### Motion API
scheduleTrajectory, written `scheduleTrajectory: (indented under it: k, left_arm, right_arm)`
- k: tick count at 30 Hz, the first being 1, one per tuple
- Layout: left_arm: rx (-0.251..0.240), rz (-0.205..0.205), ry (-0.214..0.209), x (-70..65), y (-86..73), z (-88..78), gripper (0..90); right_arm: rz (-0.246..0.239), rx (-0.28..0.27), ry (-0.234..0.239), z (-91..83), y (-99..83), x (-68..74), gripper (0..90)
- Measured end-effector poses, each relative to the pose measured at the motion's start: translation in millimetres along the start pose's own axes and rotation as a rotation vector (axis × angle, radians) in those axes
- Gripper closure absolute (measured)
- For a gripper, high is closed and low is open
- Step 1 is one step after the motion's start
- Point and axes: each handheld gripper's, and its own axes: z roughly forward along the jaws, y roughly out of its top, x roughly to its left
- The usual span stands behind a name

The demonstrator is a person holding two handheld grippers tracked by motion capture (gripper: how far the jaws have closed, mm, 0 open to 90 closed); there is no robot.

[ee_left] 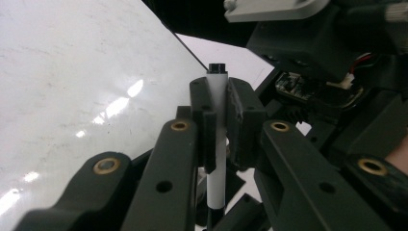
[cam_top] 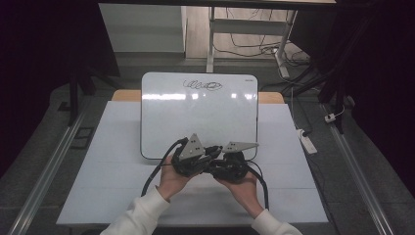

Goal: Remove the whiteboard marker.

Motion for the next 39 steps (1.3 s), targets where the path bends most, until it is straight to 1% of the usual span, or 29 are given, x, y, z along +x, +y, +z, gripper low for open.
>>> scheduleTrajectory:
  k: [2, 4, 6, 7, 10, 11, 14, 17, 20, 22, 23, 26, 28, 30, 33, 34, 35, 37, 39]
  left_arm:
    - [0.006, 0.007, 0.005, -1.8, -0.2, 1.5, 81.4]
    - [0.007, 0.012, 0.007, -3.3, -0.5, 2.6, 81.3]
    - [0.005, 0.010, 0.001, -3.5, -0.5, 2.9, 81.2]
    - [0.003, 0.006, -0.003, -3.4, -0.5, 3.1, 81.0]
    - [-0.007, -0.020, -0.027, -2.2, -1.0, 4.0, 78.4]
    - [-0.013, -0.027, -0.033, -1.5, -1.3, 3.4, 75.5]
    - [-0.027, -0.040, -0.026, 1.9, -2.2, -4.2, 58.2]
    - [-0.035, -0.079, -0.006, 9.4, -7.7, -18.4, 46.7]
    - [-0.023, -0.120, 0.027, 18.1, -19.7, -34.8, 40.6]
    - [0.003, -0.136, 0.050, 23.2, -30.4, -46.3, 37.9]
    - [0.016, -0.144, 0.064, 25.5, -36.7, -52.6, 36.7]
    - [0.042, -0.185, 0.093, 31.1, -58.8, -72.5, 34.1]
    - [0.060, -0.214, 0.117, 33.8, -73.7, -84.5, 33.3]
    - [0.082, -0.233, 0.138, 35.7, -88.1, -94.7, 32.3]
    - [0.122, -0.262, 0.155, 38.9, -107.7, -103.2, 30.3]
    - [0.122, -0.262, 0.155, 38.9, -107.7, -103.2, 29.6]
    - [0.144, -0.272, 0.169, 39.9, -116.4, -106.9, 28.7]
    - [0.152, -0.265, 0.175, 40.5, -121.8, -112.0, 28.0]
    - [0.153, -0.268, 0.179, 41.3, -124.2, -114.3, 27.1]
  right_arm:
    - [0.006, 0.007, -0.002, 1.3, -0.3, -0.1, 72.7]
    - [0.024, 0.015, -0.003, 1.6, -0.7, -1.2, 73.9]
    - [0.029, 0.021, -0.010, 1.1, -1.3, -2.8, 75.9]
    - [0.036, 0.023, -0.010, 0.5, -1.6, -4.1, 76.5]
    - [0.022, 0.020, -0.019, -0.5, -2.5, -5.4, 77.0]
    - [0.016, 0.018, -0.024, -0.9, -2.8, -5.4, 77.0]
    - [-0.001, -0.003, -0.042, -4.4, -3.9, -6.8, 77.2]
    - [-0.014, -0.046, -0.055, -13.0, -4.3, -11.3, 77.2]
    - [-0.027, -0.084, -0.076, -22.6, -4.3, -16.4, 77.3]
    - [-0.039, -0.111, -0.084, -28.3, -4.9, -19.6, 77.3]
    - [-0.043, -0.119, -0.090, -30.4, -5.1, -20.8, 77.4]
    - [-0.066, -0.147, -0.099, -35.6, -5.3, -23.3, 77.4]
    - [-0.084, -0.169, -0.097, -38.4, -5.2, -24.1, 77.5]
    - [-0.110, -0.186, -0.107, -40.7, -4.8, -23.8, 77.5]
    - [-0.132, -0.211, -0.112, -43.3, -4.3, -23.8, 77.5]
    - [-0.138, -0.220, -0.111, -44.0, -4.1, -23.9, 77.5]
    - [-0.145, -0.228, -0.109, -44.7, -3.9, -23.7, 77.5]
    - [-0.165, -0.235, -0.114, -46.5, -3.7, -23.2, 77.5]
    - [-0.174, -0.255, -0.119, -49.3, -3.6, -23.5, 77.5]
